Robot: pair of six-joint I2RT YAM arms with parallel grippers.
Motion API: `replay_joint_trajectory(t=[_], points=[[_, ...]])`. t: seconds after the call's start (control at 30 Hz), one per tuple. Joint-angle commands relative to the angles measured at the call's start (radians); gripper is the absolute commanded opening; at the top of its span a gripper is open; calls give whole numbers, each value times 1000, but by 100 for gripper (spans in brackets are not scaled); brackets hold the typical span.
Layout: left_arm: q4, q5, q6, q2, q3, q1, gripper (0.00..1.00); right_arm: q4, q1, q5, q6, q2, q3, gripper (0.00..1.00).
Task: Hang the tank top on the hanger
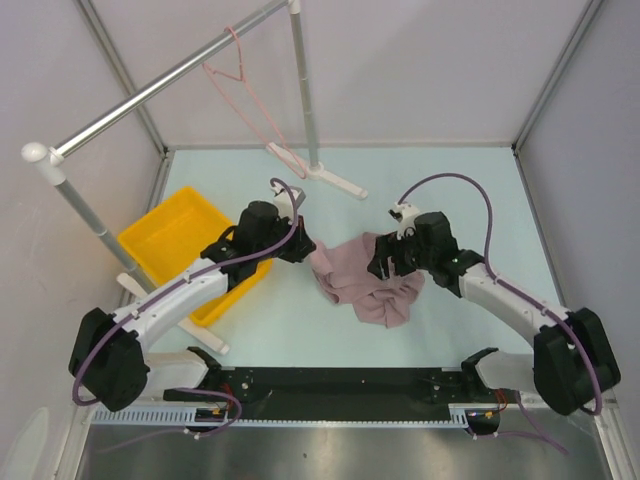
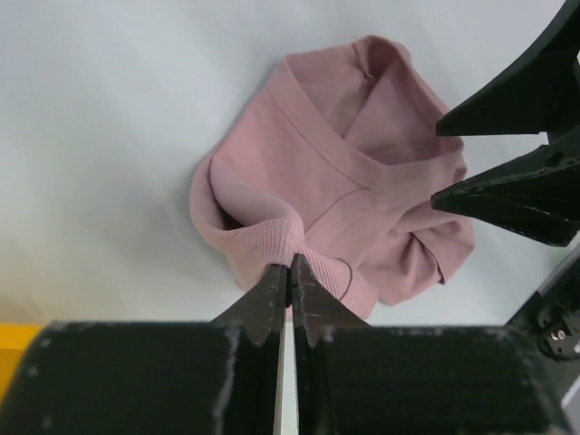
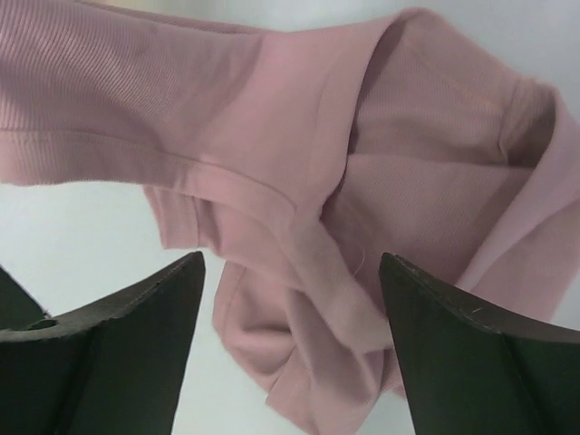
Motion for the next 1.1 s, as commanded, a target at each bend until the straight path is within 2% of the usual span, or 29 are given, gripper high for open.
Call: replay_joint_trajectory(t=[0.0, 0.13, 0.17, 0.23, 0.33, 0.37, 0.53, 0.57, 0.67, 0.73, 0.77, 0.8, 0.83, 0.87, 0.9, 0.93, 1.07], points=[[72, -62, -21, 30, -6, 1, 5, 58, 6, 26, -80, 116, 86, 81], [79, -68, -24, 38, -9, 0, 4, 23, 9, -26, -112, 213, 126, 73], [81, -68, -24, 39, -9, 0, 4, 16, 9, -40, -115, 241, 135, 68], [89, -68, -19, 36, -18, 0, 4, 25, 10, -52, -112, 259, 132, 66], [108, -73, -15, 29, -46, 1, 4, 29, 12, -98, -112, 290, 135, 58], [115, -74, -15, 29, -52, 4, 4, 23, 12, -122, -112, 294, 140, 46], [145, -56, -16, 41, -58, 41, 3, -49, 13, -196, -122, 316, 182, 3], [158, -48, -18, 45, -55, 46, 2, -63, 12, -181, -111, 308, 187, 0], [173, -56, -30, 62, -34, 69, 2, -98, -8, -134, -65, 239, 202, 0], [213, -77, -59, 74, -24, 78, 17, -116, -54, -104, -24, 155, 207, 0], [240, -80, -70, 79, -26, 90, 28, -119, -80, -83, -2, 122, 206, 0], [254, -77, -82, 84, -30, 95, 58, -124, -106, -78, 44, 91, 204, 0], [265, -77, -105, 94, -35, 98, 71, -127, -164, -75, 64, 30, 199, 0], [285, -77, -114, 104, -38, 99, 78, -129, -192, -77, 81, 3, 198, 0], [297, -46, -122, 110, -52, 99, 85, -136, -216, -83, 96, -18, 193, 0], [314, -22, -145, 117, -61, 99, 86, -139, -255, -92, 107, -38, 192, 0], [407, 44, -214, 168, -141, 80, 87, -179, -283, -98, 112, -69, 183, 0]])
